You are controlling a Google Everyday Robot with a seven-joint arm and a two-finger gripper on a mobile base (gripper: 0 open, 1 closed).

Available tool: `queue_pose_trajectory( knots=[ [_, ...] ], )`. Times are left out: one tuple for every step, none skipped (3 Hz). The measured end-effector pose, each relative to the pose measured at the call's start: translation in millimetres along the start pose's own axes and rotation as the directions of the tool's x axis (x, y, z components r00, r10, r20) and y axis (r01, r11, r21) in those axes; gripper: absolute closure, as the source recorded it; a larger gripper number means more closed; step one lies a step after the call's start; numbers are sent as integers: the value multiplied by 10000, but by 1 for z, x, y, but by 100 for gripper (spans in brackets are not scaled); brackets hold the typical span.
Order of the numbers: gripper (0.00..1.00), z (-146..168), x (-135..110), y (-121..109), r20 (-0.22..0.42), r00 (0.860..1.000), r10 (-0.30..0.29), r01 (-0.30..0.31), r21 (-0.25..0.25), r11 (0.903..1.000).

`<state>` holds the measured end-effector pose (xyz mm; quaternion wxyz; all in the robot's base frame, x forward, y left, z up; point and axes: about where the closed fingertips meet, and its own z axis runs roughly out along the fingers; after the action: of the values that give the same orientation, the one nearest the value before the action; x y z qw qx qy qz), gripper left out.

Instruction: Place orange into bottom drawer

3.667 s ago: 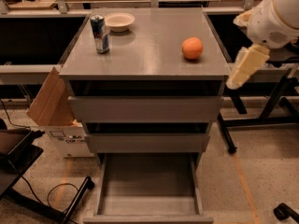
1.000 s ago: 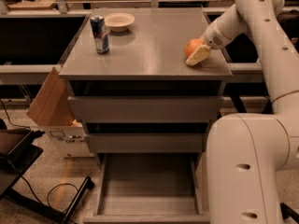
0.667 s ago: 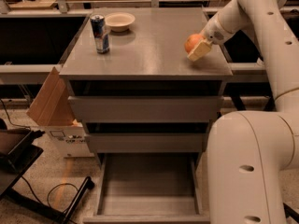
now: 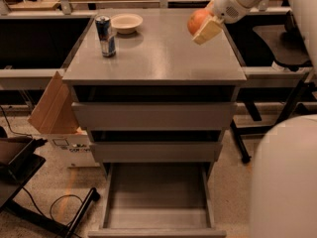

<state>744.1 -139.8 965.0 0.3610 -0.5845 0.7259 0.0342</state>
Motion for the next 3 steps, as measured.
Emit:
queue_pose_trajectory(
  knots=[
    [100,-60,-30,19,635,9967,506,-561,883,9945],
    [100,-109,-46,48,1962,9540,2267,-2565,1423,9560],
    [100,-101,-24,90,2376,8796,4121,-4412,839,8935]
  ],
)
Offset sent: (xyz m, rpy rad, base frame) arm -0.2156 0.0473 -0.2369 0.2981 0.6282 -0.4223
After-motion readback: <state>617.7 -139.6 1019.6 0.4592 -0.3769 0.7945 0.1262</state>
